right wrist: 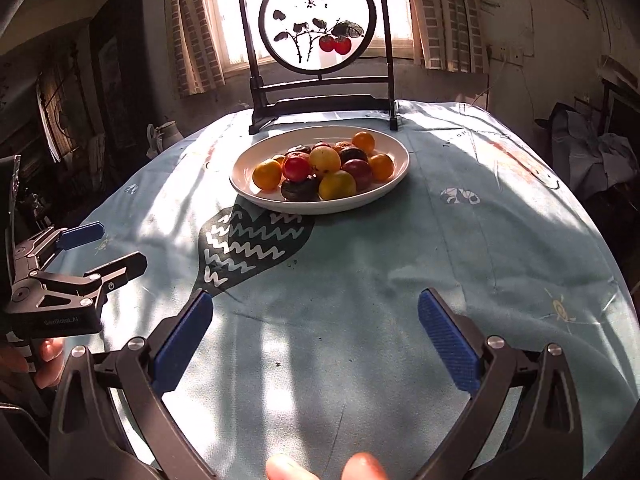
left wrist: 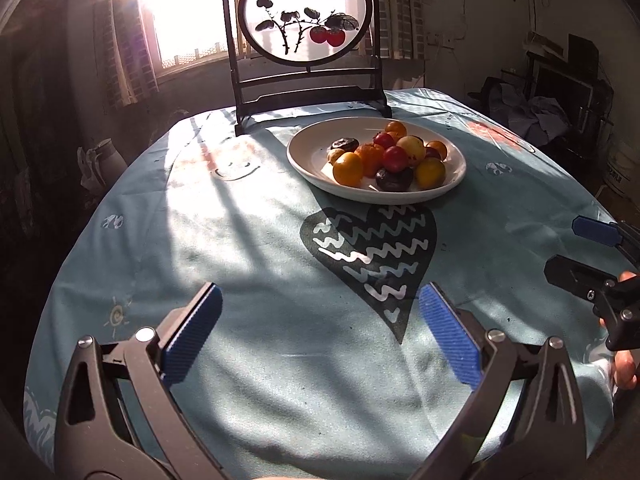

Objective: Organize fruits

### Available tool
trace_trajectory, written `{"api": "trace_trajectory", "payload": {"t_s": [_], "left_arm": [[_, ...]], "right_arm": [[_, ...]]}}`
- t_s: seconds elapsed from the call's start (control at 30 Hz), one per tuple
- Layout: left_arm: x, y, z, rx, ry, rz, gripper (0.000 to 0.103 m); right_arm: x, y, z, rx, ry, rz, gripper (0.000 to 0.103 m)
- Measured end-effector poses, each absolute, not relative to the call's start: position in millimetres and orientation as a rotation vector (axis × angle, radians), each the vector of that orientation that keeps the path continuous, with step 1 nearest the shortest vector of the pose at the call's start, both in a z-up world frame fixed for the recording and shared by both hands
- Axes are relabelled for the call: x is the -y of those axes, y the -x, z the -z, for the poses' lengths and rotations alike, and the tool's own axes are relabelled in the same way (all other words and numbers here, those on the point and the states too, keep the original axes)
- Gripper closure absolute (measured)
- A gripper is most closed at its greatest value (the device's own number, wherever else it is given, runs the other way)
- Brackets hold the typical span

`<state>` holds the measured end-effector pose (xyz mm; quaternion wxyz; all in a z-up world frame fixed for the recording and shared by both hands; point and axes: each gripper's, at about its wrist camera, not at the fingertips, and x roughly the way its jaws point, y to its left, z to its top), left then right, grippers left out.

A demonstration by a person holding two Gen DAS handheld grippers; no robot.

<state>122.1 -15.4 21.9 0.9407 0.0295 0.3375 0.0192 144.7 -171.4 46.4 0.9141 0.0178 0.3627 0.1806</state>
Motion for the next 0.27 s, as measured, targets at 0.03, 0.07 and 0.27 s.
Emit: {"api": "trace_trajectory", "payload": {"t_s": [0.03,0.07,0.27], "left_arm": [[14.9,-121.7,-22.6,-0.686,-0.059,-0.04,0.002],[14.3,-121.4,-23.3,-0.684,-0.056,-0.041,0.002],[6.3,-123.5,-19.8,-0.683,-0.031,-0.061,0.002]], "right_arm": [[170.9,-144.6,-46.9,-0.747,-0.035,-0.372,0.001],[170.8,-144.5,-47.0,-0.746,-0.036,-0.372,0.001],[170.7,-143.3,-49.1,-0.741,-0.032,-0.368,0.001]]}}
